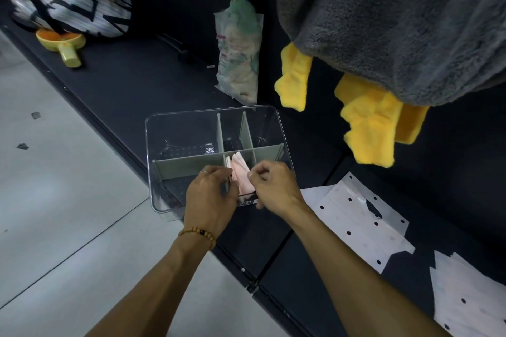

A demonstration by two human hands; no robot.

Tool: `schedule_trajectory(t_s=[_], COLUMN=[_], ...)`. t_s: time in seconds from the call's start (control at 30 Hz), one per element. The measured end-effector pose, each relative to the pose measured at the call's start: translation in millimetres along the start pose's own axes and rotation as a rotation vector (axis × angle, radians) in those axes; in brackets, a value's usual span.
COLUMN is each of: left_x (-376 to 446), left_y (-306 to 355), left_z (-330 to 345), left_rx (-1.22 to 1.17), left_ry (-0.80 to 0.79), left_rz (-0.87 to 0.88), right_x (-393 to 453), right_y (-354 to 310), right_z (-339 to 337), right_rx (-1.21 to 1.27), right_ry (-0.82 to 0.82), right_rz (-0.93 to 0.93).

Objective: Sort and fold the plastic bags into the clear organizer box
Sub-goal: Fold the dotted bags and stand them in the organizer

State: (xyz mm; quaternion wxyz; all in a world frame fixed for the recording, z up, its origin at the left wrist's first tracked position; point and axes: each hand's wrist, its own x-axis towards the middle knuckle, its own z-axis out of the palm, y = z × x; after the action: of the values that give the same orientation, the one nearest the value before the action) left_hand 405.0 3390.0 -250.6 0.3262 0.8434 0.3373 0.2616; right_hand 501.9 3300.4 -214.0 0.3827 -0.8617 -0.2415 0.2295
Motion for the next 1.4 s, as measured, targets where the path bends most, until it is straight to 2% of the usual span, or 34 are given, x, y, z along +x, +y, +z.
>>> schedule_trajectory(t_s=[0.17,0.3,0.37,0.43,0.53,0.63,0.7,0.77,0.83,1.0,1.13,1.23,1.3,1.4], left_x=[1.8,3.2,1.6,-4.3,-28.8,-65.3,-89.4,-107.6,-117.9,-119.5,-121.1,-127.5,-131.8,-136.7], left_y=[-5.1,-0.5,5.0,14.1,34.1,53.7,62.6,66.5,67.7,69.7,56.5,47.9,47.7,55.0], left_z=[1.1,-2.3,-6.6,-11.9,-12.4,-0.4,12.8,26.1,37.1,49.0,48.4,51.7,53.3,53.9], left_rx=[0.03,0.014,-0.115,-0.373,-0.67,-0.813,-0.812,-0.743,-0.625,-0.401,0.062,0.338,0.372,0.345], left_ry=[-0.03,-0.061,-0.029,0.014,-0.024,-0.12,-0.21,-0.301,-0.384,-0.529,-0.72,-0.833,-0.836,-0.736], left_rz=[0.04,0.012,-0.104,-0.285,-0.423,-0.471,-0.49,-0.484,-0.432,-0.228,0.308,0.627,0.679,0.654], right_x=[-0.9,-11.1,-21.1,-34.2,-60.7,-96.0,-121.3,-143.6,-160.5,-183.5,-194.3,-207.0,-213.7,-213.4], right_y=[-2.1,-1.2,6.0,20.4,57.5,102.9,133.7,160.5,182.1,190.6,192.3,198.0,201.7,199.1], right_z=[6.9,2.8,-8.3,-22.7,-44.0,-59.8,-69.8,-76.0,-74.7,-71.2,-81.4,-84.1,-82.5,-79.3], right_rx=[-0.28,-0.159,-0.077,0.014,0.073,-0.071,-0.213,-0.364,-0.5,-0.534,-0.574,-0.454,-0.452,-0.524], right_ry=[0.078,0.161,0.219,0.252,0.29,0.304,0.294,0.173,0.083,0.238,0.193,0.098,0.037,0.08], right_rz=[-0.061,-0.104,-0.094,-0.035,0.09,0.155,0.18,0.183,0.106,-0.024,-0.088,-0.097,-0.1,-0.117])
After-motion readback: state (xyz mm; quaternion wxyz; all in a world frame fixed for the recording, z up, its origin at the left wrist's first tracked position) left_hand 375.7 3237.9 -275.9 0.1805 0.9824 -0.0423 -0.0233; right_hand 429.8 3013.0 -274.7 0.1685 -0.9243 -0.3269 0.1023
